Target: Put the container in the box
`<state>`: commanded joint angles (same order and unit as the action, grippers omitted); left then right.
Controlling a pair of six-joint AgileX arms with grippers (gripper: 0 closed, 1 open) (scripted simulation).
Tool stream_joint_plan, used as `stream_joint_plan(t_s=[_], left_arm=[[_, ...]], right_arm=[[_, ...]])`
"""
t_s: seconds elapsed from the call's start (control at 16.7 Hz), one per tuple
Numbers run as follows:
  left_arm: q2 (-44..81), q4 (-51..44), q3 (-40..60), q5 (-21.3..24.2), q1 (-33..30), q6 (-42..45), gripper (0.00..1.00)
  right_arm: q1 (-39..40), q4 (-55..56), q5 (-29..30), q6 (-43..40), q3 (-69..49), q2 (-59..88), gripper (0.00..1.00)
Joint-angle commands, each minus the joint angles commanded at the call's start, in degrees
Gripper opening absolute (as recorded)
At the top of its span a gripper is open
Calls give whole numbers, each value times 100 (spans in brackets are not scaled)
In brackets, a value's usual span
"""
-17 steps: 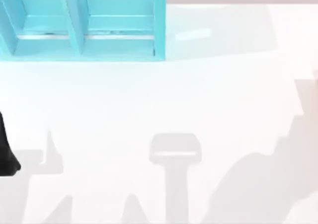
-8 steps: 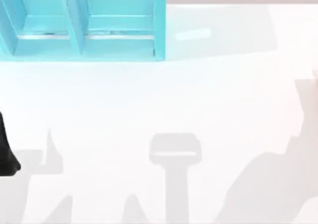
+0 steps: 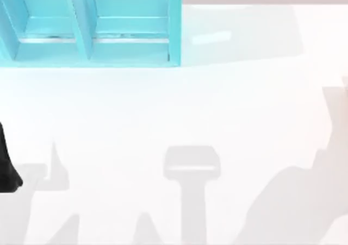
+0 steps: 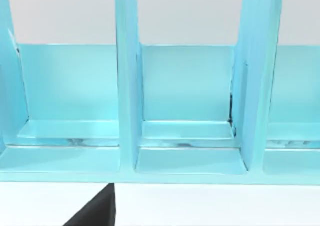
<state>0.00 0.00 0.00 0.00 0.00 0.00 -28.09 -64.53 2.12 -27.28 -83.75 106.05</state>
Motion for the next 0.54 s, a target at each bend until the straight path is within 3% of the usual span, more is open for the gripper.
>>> stream_joint_plan(t_s=[0.18, 0.54], left_arm=[[0, 0, 0, 0, 0, 0, 100], [0, 0, 0, 0, 0, 0, 100]], right_arm=[[0, 0, 0, 0, 0, 0, 98], [0, 0, 0, 0, 0, 0, 100]])
